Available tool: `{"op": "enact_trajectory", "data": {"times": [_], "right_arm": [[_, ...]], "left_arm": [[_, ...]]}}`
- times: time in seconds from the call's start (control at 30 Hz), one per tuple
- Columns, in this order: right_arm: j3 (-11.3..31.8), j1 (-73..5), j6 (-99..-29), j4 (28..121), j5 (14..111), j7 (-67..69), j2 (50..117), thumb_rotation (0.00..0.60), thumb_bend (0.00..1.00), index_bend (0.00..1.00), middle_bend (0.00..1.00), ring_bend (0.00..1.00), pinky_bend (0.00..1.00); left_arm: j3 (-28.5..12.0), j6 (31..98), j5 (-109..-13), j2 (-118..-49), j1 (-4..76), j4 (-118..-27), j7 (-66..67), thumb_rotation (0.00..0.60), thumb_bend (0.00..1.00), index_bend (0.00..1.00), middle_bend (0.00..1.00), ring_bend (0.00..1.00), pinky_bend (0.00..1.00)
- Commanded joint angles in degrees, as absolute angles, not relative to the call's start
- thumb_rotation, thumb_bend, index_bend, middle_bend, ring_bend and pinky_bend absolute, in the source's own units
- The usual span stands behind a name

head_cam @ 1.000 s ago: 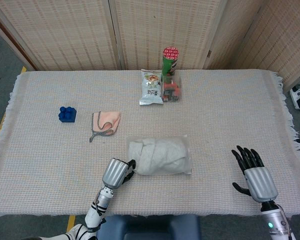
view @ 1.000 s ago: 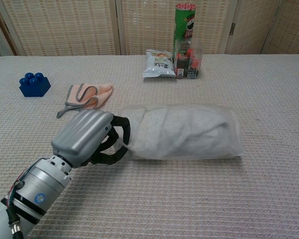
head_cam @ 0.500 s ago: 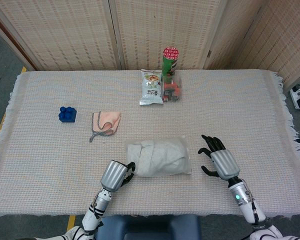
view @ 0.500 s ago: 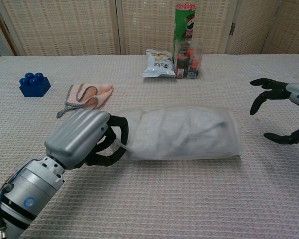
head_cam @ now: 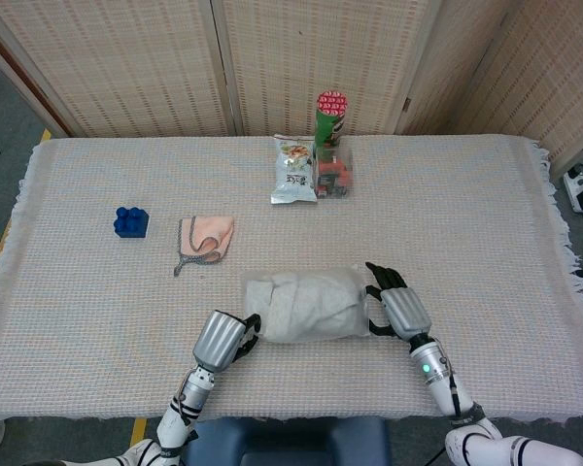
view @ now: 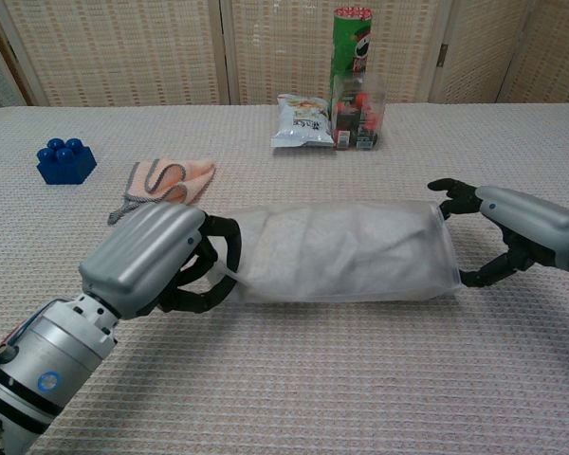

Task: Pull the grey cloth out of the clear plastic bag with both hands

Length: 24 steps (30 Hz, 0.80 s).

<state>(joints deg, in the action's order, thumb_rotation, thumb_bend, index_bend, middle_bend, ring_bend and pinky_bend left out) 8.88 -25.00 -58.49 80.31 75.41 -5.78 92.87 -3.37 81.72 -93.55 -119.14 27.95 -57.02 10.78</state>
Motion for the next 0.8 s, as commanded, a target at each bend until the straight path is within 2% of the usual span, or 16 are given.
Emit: {"op": "enact_trajectory", "data": {"times": [0.03,0.3,0.43,0.5,0.63,0.8], "right_arm": [[9.08,-25.82,-57.70,79.26,74.10,-6.35,94.57,0.600,0.29,0.42,0.00,0.00,0.00],[9.02,-26.92,-57.10,76.96,71.68,-7.87,98.61,0.600,0.29,0.44,0.00,0.00,0.00],[9.07,-27.40,-56.95,76.34,70.79,-8.58,100.10,0.600,0.31,0.50,0.00,0.00,0.00],[8.97,-27.51,-57.26,76.06,70.69,-9.05,100.63,0.600,0.36,0.55,0.00,0.00,0.00],[8.83,-27.50,-58.12,75.51,70.64,-9.65,101.27,0.600,0.52,0.65,0.00,0.00,0.00],[8.59,-27.41,-58.89,74.81,70.70,-10.00,101.65,0.600,0.62,0.70,0.01,0.00,0.00]], "left_arm": [[-3.40,81.70,-93.52,-119.03,27.94,-57.06,10.87,0.600,0.61,0.74,1.00,1.00,1.00],[-3.52,81.69,-93.30,-118.48,27.82,-57.44,10.74,0.600,0.61,0.75,1.00,1.00,1.00],[-3.57,81.74,-93.33,-118.26,27.84,-57.72,10.80,0.600,0.61,0.75,1.00,1.00,1.00],[-3.62,81.83,-93.34,-118.07,27.83,-57.88,10.84,0.600,0.61,0.75,1.00,1.00,1.00],[-3.79,81.98,-93.30,-117.79,27.82,-58.10,10.83,0.600,0.61,0.75,1.00,1.00,1.00],[-3.72,82.09,-93.40,-117.50,27.78,-58.46,10.96,0.600,0.61,0.75,1.00,1.00,1.00]]}}
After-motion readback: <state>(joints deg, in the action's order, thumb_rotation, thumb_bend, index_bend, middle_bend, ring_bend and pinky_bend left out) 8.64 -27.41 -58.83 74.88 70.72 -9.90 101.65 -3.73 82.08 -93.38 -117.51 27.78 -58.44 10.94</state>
